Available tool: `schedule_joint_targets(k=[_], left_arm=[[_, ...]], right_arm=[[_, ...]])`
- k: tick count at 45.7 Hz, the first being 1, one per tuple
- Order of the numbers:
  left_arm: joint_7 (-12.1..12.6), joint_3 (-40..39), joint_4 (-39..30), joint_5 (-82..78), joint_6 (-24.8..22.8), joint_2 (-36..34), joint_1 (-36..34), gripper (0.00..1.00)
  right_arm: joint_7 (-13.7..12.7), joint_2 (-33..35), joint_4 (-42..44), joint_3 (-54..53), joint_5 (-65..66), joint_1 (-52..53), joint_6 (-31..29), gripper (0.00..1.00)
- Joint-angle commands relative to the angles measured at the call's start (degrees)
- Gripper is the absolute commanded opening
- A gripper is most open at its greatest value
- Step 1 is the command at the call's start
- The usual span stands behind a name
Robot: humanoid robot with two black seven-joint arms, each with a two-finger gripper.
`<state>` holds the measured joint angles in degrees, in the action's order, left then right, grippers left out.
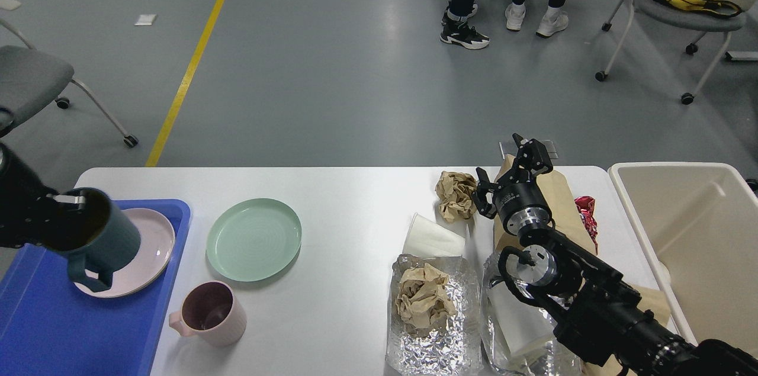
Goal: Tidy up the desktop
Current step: 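Lift the dark green cup and carry it off the table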
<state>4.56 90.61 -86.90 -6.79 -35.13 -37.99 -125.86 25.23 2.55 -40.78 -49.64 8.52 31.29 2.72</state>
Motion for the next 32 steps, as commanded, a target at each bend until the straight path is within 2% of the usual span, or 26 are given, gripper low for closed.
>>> schedule_joint_targets(k=[1, 10, 14, 19, 32], left_arm=[[-0.08, 0.44, 2.61, -2.0, 9.62, -4.37, 10.78, 0.0], [-1.22, 0.18, 4.11, -1.83, 21.93, -5.26, 25.48, 0.0], [-3.85, 0.26, 5.33, -1.56, 25.55, -5.69, 29.61, 0.0], [-6.93, 0.27, 8.67, -1.39, 25.99, -8.33, 34.09, 0.0], [-10.19, -0.88, 16.32, -0.77, 26.17, -10.18, 43.15, 0.01]], right_arm=[[-0.09, 0.0, 0.0, -0.02, 0.01, 0.0, 0.0, 1.0], [0.0, 0.0, 0.0, -0.02, 0.01, 0.0, 0.0, 1.0], [0.0, 0.0, 0.0, -0.02, 0.01, 0.0, 0.0, 1.0], [0.0, 0.0, 0.0, -0.02, 0.01, 0.0, 0.0, 1.0], [0.0, 0.0, 0.0, 0.07, 0.01, 0.0, 0.0, 1.0]])
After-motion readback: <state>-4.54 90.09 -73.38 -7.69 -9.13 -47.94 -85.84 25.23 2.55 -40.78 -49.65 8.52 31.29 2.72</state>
